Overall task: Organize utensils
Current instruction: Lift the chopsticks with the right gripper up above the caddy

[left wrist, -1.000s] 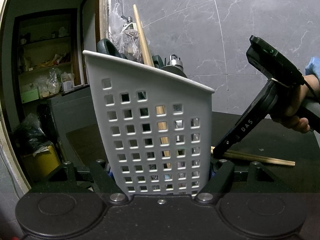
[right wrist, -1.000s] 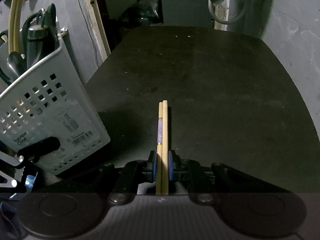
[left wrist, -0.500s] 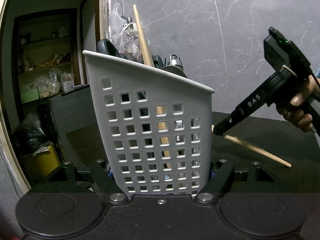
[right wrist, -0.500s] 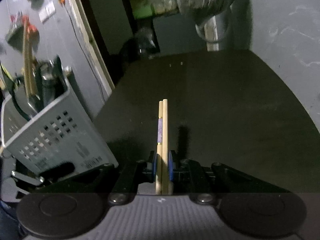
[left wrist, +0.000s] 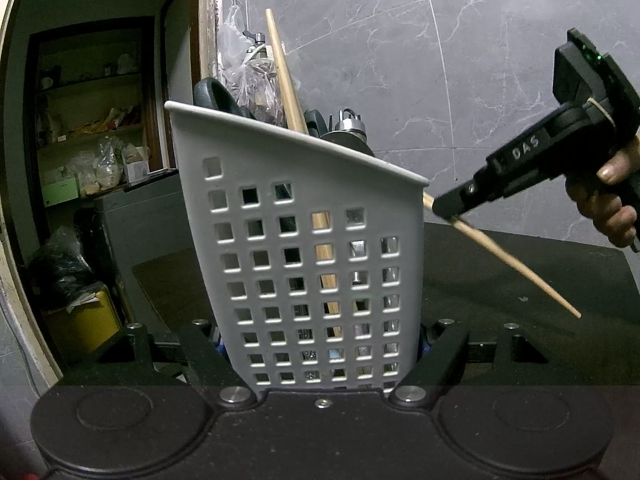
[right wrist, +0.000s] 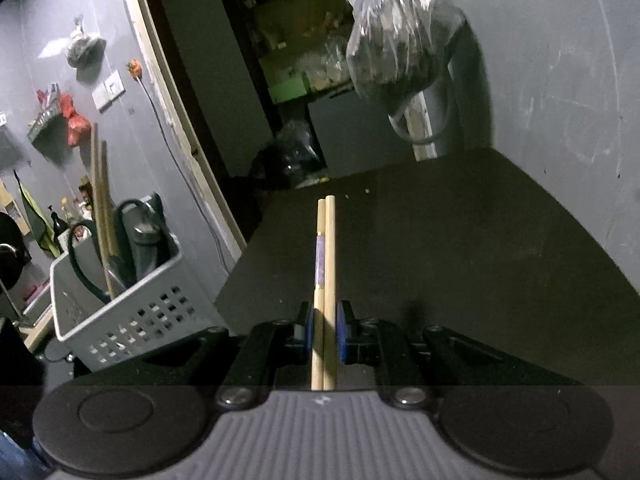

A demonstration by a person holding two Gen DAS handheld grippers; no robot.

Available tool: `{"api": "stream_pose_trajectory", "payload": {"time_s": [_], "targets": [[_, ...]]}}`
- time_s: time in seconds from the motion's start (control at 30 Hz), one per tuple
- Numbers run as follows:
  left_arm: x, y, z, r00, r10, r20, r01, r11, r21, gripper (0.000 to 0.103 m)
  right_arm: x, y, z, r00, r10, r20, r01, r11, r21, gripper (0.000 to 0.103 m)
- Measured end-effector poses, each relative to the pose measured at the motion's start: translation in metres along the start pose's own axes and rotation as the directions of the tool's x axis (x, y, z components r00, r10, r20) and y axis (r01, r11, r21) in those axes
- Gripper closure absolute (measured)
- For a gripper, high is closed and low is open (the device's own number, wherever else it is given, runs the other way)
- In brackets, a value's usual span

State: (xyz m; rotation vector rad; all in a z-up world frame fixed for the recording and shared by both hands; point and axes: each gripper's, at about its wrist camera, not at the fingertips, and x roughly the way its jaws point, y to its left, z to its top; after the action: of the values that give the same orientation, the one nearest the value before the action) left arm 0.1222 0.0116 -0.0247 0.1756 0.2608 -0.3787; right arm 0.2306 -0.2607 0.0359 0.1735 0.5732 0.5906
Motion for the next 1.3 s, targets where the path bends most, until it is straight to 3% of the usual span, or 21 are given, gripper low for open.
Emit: {"api": "stream_pose_trajectory", "payload": {"time_s": [0.3, 0.57, 0.87, 1.3], "targets": [[0.000, 0.000, 0.000, 1.000, 0.000, 0.000, 0.000, 1.000, 0.000, 0.025, -0.019, 0.015, 0.018, 0.995, 0.034, 0.095, -0.032, 0.999, -0.021, 0.090], [0.000, 0.000, 0.000, 1.000, 0.000, 0.000, 0.000, 1.000, 0.000, 0.025, -0.044, 0.038, 0.043, 0.974, 0.080, 0.213, -0.064, 0.995, -0.083, 0.090], [0.000, 0.000, 0.000, 1.000, 0.000, 0.000, 0.000, 1.000, 0.000, 0.025, -0.058, 0.062, 0.059, 0.959, 0.126, 0.254, -0.092, 0.986, -0.142, 0.090], [0.000, 0.000, 0.000, 1.000, 0.000, 0.000, 0.000, 1.000, -0.001, 0.025, -0.062, 0.089, 0.077, 0.911, 0.263, 0.318, -0.208, 0.958, -0.197, 0.090]]}}
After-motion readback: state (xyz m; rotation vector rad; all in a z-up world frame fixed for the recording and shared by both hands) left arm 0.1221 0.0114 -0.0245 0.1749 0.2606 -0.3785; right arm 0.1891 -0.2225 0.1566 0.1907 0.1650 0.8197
